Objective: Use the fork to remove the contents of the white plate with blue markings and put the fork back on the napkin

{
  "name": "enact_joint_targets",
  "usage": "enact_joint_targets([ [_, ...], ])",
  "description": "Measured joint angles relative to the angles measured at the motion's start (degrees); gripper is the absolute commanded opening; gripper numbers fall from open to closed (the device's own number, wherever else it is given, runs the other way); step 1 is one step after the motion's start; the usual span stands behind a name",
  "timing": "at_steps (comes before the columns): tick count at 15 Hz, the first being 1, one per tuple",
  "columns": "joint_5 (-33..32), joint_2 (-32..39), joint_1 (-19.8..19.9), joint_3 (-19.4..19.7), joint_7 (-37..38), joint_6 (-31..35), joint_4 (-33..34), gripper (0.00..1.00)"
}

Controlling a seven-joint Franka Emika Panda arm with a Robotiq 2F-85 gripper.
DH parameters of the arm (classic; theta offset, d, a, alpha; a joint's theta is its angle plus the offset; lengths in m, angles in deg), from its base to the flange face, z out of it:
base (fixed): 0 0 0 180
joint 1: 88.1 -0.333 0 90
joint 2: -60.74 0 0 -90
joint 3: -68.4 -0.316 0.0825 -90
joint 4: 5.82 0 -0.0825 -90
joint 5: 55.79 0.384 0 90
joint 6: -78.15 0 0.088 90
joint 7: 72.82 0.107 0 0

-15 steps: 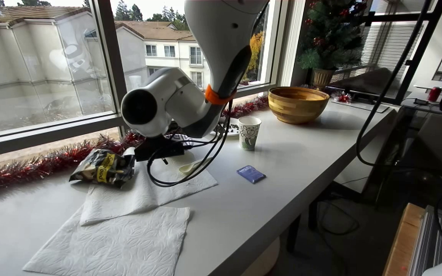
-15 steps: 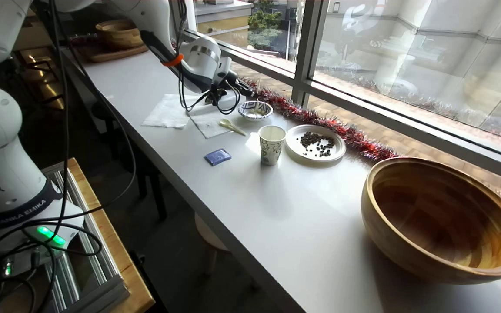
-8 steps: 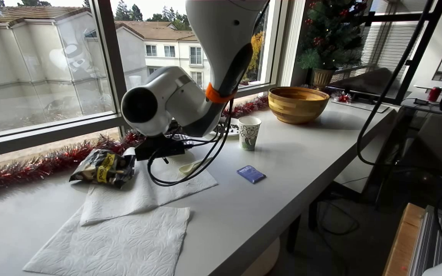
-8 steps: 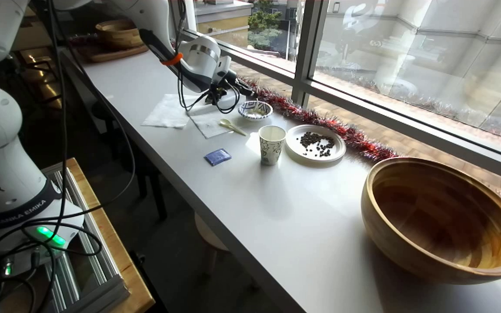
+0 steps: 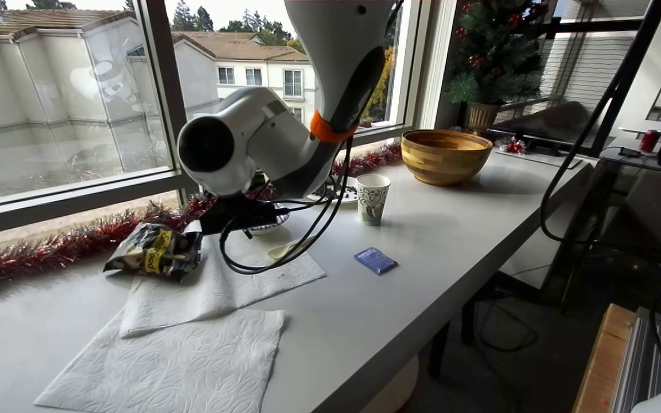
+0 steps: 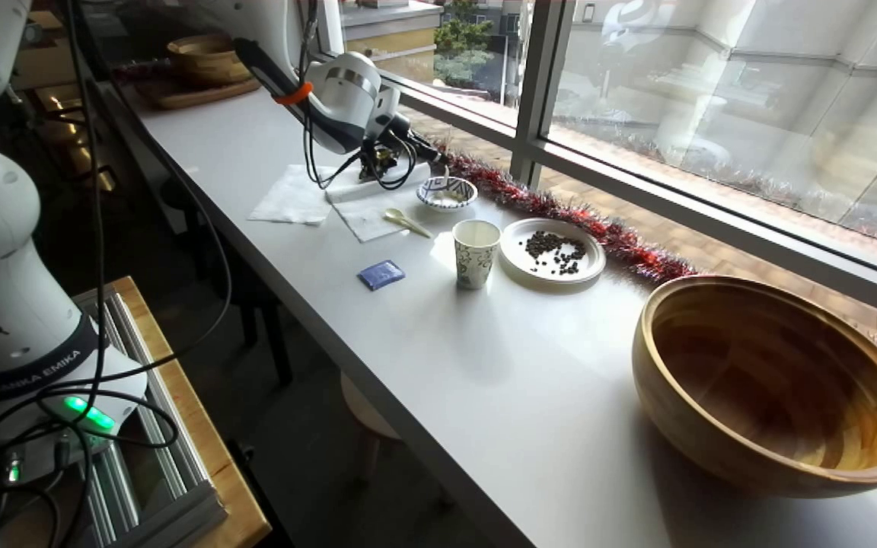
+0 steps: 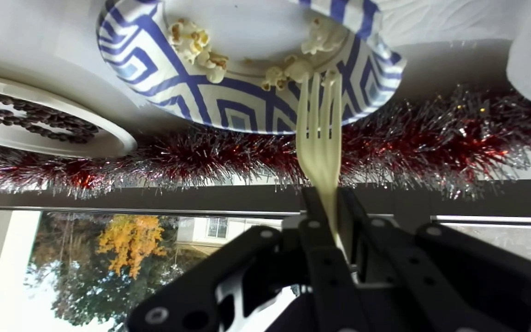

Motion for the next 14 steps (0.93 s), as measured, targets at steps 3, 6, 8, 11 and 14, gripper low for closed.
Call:
enact_joint_targets([
  [3,0.0,-0.3,-0.1,0.0,-0.7,-0.1,-0.7,0.03],
  [6,0.0,-0.3,-0.2,0.0,-0.9,-0.3,-1.1,0.03],
  [8,0.0,-0.3,-0.4,0.0,-0.9,-0.4,-1.2,0.03],
  [11,-0.1,-0.3,-0.8,0.1,-0.8,-0.5,-1.3,0.03],
  [14,-0.4,-0.3,-1.5,0.6,-0.6,-0.8,-1.3,0.03],
])
